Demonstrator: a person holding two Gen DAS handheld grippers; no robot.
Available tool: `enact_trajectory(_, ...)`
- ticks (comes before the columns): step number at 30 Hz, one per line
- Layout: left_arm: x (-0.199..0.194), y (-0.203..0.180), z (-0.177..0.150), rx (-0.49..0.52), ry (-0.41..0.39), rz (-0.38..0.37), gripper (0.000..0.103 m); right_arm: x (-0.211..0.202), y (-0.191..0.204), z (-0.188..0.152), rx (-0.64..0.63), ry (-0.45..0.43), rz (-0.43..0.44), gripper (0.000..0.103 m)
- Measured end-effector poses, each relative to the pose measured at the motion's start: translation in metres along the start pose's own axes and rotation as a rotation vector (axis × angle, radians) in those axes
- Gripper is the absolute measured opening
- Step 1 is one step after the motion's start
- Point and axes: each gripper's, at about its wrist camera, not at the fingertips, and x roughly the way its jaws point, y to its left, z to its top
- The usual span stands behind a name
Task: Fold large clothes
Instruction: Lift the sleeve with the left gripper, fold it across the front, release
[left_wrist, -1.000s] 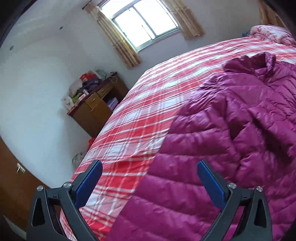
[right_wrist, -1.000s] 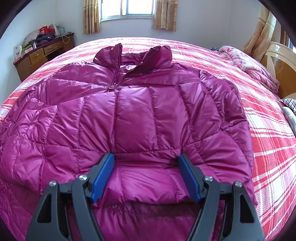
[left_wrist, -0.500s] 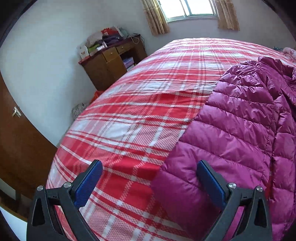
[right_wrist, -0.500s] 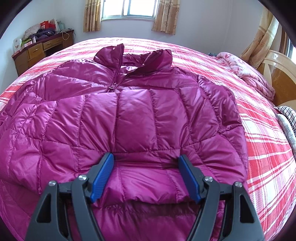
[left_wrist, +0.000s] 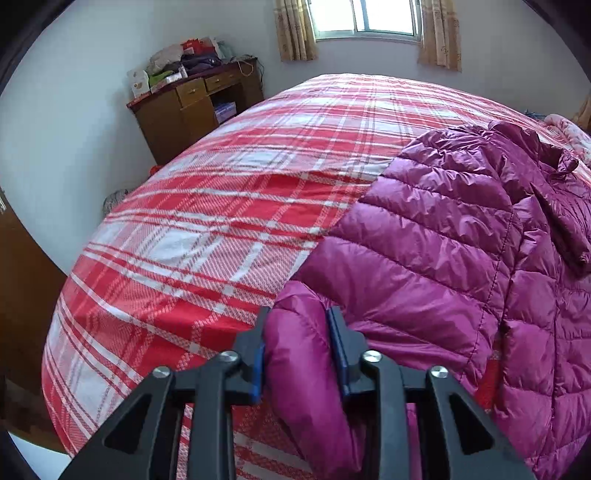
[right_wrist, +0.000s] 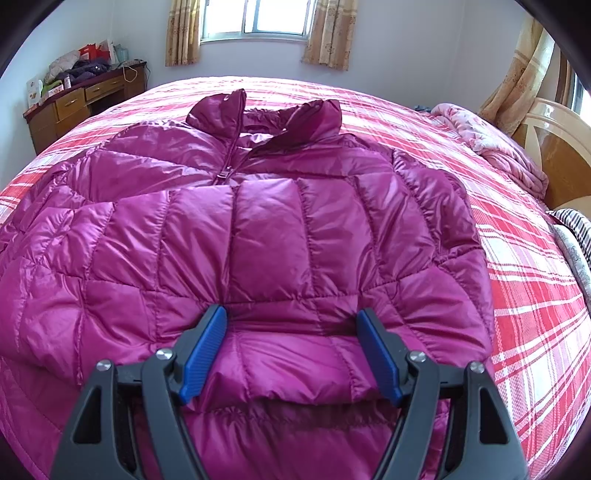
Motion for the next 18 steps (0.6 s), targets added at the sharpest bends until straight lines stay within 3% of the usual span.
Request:
enact_trajectory(3, -0.017, 0.001, 0.02, 0.041, -0.11, 0.132, 0.017, 0.001, -0.001, 0.001, 0.005, 0.004, 0.008, 0.076)
enact_trajectory(6, -0.038, 0.005, 0.05, 0.062, -0.187, 0.196, 0.016, -0.002, -0.011, 0.004, 0.015, 0.022, 0.083, 0.076)
enact_trajectory(13, -0.088, 0.006, 0.128, 0.048, -0.346, 0.211, 0.015, -0.051, -0.045, -0.006, 0.032, -0.05, 0.141, 0.076)
enact_trajectory(18, -0.123, -0.044, 0.155, 0.141, -0.449, 0.167, 0.014, -0.073, -0.066, -0.018, 0.014, -0.088, 0.105, 0.077)
